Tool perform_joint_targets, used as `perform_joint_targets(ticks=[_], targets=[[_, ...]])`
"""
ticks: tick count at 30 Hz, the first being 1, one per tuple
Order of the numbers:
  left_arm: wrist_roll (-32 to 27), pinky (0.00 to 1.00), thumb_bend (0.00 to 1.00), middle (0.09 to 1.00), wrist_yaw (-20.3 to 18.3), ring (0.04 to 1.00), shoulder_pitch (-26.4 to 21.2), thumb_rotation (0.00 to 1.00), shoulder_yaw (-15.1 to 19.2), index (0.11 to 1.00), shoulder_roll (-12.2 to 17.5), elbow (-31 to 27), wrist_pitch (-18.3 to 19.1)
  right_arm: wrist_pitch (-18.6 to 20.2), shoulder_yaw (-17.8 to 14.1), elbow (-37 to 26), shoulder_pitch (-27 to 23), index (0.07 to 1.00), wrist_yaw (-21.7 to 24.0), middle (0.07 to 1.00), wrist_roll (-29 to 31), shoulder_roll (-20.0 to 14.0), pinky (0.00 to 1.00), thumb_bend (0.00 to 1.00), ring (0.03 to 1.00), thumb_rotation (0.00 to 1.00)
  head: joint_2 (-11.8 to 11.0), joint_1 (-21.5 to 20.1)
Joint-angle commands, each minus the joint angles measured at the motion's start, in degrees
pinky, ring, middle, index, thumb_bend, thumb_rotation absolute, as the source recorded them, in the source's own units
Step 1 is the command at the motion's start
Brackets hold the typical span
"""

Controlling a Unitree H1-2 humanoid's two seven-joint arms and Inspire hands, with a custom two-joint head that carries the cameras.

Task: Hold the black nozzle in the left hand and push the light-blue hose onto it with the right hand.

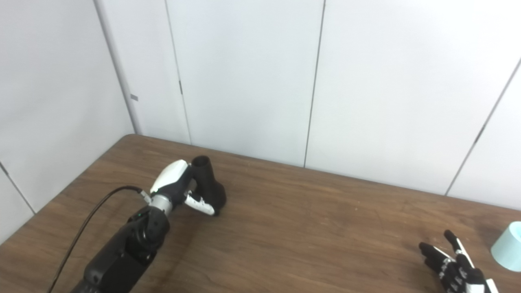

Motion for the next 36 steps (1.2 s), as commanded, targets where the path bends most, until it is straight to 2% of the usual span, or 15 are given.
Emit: perform_joint_targets(ticks=[1,7,13,14,17,23,30,36], targets=[[0.22,1.00,0.51,0.548,-0.64,0.796,-1.57,0.00,0.57,0.443,0.93,-3.31,-0.31,3.50,0.88,-0.93,1.10,0.986,0.26,0.786,-0.94,0.00,0.88,0.76,0.859,1.00,0.29,-0.48],[-0.88,1.00,0.52,0.541,-5.93,0.811,1.35,0.00,-0.75,0.443,-0.79,-11.77,0.42,6.11,1.72,-4.67,1.49,0.994,-0.39,0.803,-1.22,0.74,0.93,0.75,0.896,1.00,1.49,-3.19],[-2.02,1.00,0.52,0.537,-11.50,0.810,3.59,0.00,-3.23,0.450,-1.89,-18.24,0.30,9.47,2.12,-8.59,1.44,0.982,-1.17,0.810,-1.87,1.98,0.94,0.71,0.905,1.00,2.84,-6.37],[-2.13,1.00,0.52,0.535,-11.98,0.807,4.06,0.00,-3.92,0.451,-2.11,-18.67,-0.20,10.15,2.27,-9.35,1.36,0.980,-1.40,0.812,-2.04,2.41,0.94,0.71,0.907,1.00,3.50,-7.93],[-1.47,1.00,0.52,0.520,-13.72,0.785,5.19,0.00,-6.94,0.460,-2.75,-19.28,-1.46,12.69,2.42,-11.93,1.11,0.967,-2.16,0.811,-2.16,3.56,0.96,0.69,0.913,1.00,4.16,-9.19],[1.37,1.00,0.52,0.515,-16.87,0.766,5.16,0.00,-11.16,0.464,-3.13,-19.82,-1.53,16.00,2.61,-14.95,0.41,0.966,-3.41,0.806,-2.94,4.96,0.97,0.68,0.917,1.00,5.52,-11.10],[4.57,1.00,0.52,0.515,-19.72,0.754,4.58,0.00,-15.52,0.466,-3.87,-19.56,-2.61,17.94,2.51,-16.43,-0.06,0.966,-3.66,0.804,-3.32,6.01,0.98,0.67,0.918,1.00,7.07,-12.79],[6.54,1.00,0.52,0.517,-19.80,0.731,5.00,0.00,-18.47,0.466,-4.73,-19.19,-5.08,19.27,2.53,-17.70,-0.43,0.962,-3.87,0.806,-3.48,6.54,0.98,0.66,0.920,1.00,8.22,-13.78]])
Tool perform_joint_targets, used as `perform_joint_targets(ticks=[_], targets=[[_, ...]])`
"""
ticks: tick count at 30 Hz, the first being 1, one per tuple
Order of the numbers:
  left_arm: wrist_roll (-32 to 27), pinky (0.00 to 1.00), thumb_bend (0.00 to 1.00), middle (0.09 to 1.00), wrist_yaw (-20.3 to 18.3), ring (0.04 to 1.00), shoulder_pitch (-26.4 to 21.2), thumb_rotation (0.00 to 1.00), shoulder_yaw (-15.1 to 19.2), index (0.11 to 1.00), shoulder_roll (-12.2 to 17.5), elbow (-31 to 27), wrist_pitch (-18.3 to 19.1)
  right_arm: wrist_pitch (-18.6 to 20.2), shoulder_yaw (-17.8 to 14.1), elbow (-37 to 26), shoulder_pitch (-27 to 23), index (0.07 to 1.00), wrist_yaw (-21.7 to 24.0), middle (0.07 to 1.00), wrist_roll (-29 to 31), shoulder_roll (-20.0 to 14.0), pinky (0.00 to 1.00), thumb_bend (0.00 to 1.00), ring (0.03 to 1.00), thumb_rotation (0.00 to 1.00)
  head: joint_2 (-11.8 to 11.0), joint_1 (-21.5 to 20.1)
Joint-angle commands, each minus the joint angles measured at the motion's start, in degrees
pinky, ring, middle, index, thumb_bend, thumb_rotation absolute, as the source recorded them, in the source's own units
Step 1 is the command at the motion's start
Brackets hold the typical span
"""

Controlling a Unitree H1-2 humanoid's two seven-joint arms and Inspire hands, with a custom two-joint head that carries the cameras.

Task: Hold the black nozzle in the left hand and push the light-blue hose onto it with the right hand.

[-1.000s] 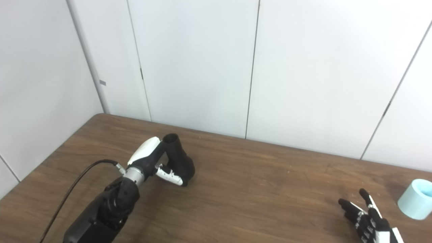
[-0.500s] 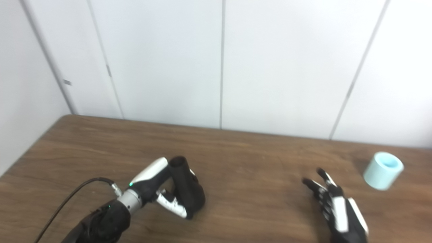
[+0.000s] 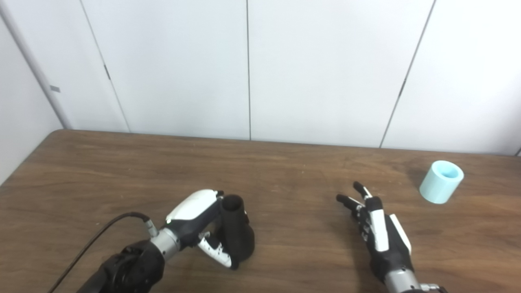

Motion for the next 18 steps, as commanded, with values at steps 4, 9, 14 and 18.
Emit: perform_joint_targets(ticks=[4,9,14,18], targets=[[1.40,1.00,0.52,0.516,-0.46,0.722,0.78,0.00,-2.20,0.467,-1.74,0.29,-3.73,0.13,0.08,-2.66,-1.72,0.960,0.05,0.805,-0.04,0.52,0.97,0.66,0.920,1.00,0.74,-0.66],[1.77,1.00,0.52,0.506,0.45,0.719,1.62,0.00,-2.64,0.475,-3.91,2.20,-5.46,0.51,0.10,-2.82,-2.19,0.957,0.03,0.805,-0.23,0.51,0.96,0.64,0.919,1.00,1.39,-1.45],[1.23,1.00,0.52,0.507,0.50,0.718,2.54,0.00,-2.92,0.476,-5.73,3.33,-6.64,0.99,-0.19,-3.84,-2.22,0.956,-0.04,0.808,-0.15,0.44,0.96,0.63,0.920,1.00,1.82,-2.31],[1.08,1.00,0.52,0.505,0.39,0.716,3.10,0.00,-3.05,0.478,-6.35,3.95,-7.67,1.70,-0.65,-4.87,-2.40,0.952,-0.20,0.811,0.08,0.40,0.98,0.63,0.924,1.00,2.02,-3.19]])
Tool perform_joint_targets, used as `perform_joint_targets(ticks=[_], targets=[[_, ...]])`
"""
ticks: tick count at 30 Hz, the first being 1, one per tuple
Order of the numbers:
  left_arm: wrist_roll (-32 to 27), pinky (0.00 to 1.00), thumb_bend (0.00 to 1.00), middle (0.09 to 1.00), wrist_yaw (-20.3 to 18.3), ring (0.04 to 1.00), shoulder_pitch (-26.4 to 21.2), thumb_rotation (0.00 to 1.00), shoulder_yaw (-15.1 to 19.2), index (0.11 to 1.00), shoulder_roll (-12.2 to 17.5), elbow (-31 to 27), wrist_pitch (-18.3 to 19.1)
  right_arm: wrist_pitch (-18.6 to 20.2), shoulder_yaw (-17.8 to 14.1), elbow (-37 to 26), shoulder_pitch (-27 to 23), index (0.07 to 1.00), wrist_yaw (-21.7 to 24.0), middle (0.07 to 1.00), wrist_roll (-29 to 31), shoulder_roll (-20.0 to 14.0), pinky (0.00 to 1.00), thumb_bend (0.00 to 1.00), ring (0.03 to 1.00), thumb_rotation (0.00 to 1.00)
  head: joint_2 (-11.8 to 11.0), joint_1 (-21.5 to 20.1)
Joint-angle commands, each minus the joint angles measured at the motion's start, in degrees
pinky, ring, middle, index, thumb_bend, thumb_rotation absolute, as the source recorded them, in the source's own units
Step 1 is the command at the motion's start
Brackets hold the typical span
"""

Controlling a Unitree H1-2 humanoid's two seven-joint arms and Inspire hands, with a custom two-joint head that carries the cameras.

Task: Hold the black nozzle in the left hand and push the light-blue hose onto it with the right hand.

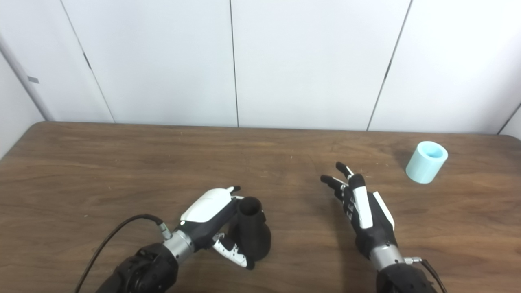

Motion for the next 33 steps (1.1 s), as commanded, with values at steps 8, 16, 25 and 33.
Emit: perform_joint_targets(ticks=[8,16,25,33], targets=[[-0.84,1.00,0.52,0.493,-2.21,0.719,1.45,0.00,-1.15,0.484,-0.53,2.14,-1.58,0.37,-0.53,-5.07,-2.04,0.934,-1.35,0.841,-0.12,0.45,0.95,0.62,0.925,1.00,-0.09,-2.25],[-0.87,1.00,0.52,0.495,-1.98,0.722,1.05,0.00,-1.21,0.484,-0.47,3.85,-2.33,0.47,-2.03,-8.59,-2.68,0.927,-3.18,0.854,-0.22,0.53,0.93,0.64,0.917,1.00,-0.27,-4.89],[-1.57,1.00,0.52,0.495,-2.42,0.724,0.50,0.00,-1.57,0.483,-0.65,4.97,-3.66,0.08,-5.19,-8.82,-3.90,0.925,-3.49,0.856,0.16,-1.77,0.92,0.65,0.912,1.00,-0.72,-6.66],[-2.40,1.00,0.52,0.504,-2.55,0.722,0.38,0.00,-1.10,0.478,0.36,5.22,-4.85,-0.35,-7.83,-6.21,-5.91,0.920,-3.07,0.891,0.21,-6.05,0.92,0.64,0.898,1.00,-1.29,-8.99]])
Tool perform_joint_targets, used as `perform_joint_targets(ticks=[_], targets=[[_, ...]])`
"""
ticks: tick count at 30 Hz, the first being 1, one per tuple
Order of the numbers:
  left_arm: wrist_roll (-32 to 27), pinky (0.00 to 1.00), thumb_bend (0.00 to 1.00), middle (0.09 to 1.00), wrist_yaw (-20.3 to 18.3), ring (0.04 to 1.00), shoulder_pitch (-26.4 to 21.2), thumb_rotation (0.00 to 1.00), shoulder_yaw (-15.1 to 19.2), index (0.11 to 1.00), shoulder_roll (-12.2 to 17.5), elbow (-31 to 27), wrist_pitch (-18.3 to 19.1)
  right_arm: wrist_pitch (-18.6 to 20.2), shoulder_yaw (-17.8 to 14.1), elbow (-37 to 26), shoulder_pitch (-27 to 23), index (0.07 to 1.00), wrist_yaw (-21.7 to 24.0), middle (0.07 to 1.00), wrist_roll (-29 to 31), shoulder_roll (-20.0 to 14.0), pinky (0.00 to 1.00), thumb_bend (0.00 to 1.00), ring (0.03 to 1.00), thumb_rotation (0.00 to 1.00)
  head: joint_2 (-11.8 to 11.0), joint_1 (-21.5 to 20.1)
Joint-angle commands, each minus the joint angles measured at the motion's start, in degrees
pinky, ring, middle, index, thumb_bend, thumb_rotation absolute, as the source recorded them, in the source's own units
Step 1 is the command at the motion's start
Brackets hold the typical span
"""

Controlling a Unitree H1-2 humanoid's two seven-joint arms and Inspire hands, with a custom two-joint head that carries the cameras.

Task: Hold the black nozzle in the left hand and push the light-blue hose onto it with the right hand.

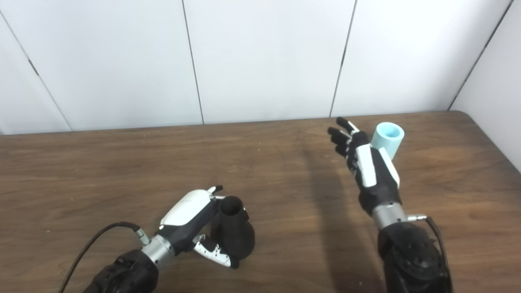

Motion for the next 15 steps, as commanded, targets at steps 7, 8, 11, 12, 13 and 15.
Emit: perform_joint_targets(ticks=[7,8,11,12,13,15], targets=[[0.14,1.00,0.52,0.499,-2.16,0.716,1.18,0.00,-0.95,0.481,1.39,2.83,-1.09,-0.51,0.14,0.04,-5.84,0.918,-0.02,0.923,-4.29,-5.65,0.90,0.65,0.934,0.99,-0.43,-2.18],[0.31,1.00,0.52,0.497,-2.11,0.714,1.20,0.00,-0.93,0.482,1.38,3.04,-1.17,-0.46,0.53,0.14,-6.42,0.918,0.09,0.924,-5.68,-6.67,0.90,0.65,0.934,0.97,-0.43,-2.18],[0.74,1.00,0.52,0.491,-2.23,0.712,1.37,0.00,-0.87,0.485,1.43,2.95,-1.07,-0.44,1.37,0.63,-8.16,0.917,0.59,0.928,-9.45,-9.53,0.86,0.62,0.926,0.80,-0.59,-3.61],[0.79,1.00,0.52,0.489,-2.38,0.710,1.45,0.00,-0.82,0.486,1.53,2.62,-0.95,-0.42,1.77,1.03,-8.78,0.916,0.81,0.929,-11.41,-10.50,0.84,0.62,0.925,0.72,-0.47,-4.29],[0.78,1.00,0.52,0.487,-2.53,0.708,1.51,0.00,-0.75,0.487,1.62,2.28,-0.84,-0.41,2.17,1.42,-9.33,0.910,1.09,0.929,-13.57,-11.25,0.82,0.63,0.917,0.65,-0.39,-4.64],[0.67,1.00,0.52,0.486,-2.72,0.707,1.55,0.00,-0.59,0.488,1.80,1.85,-0.74,-0.40,3.22,2.87,-10.70,0.898,1.86,0.920,-18.83,-13.08,0.77,0.66,0.893,0.57,-0.35,-5.38]])
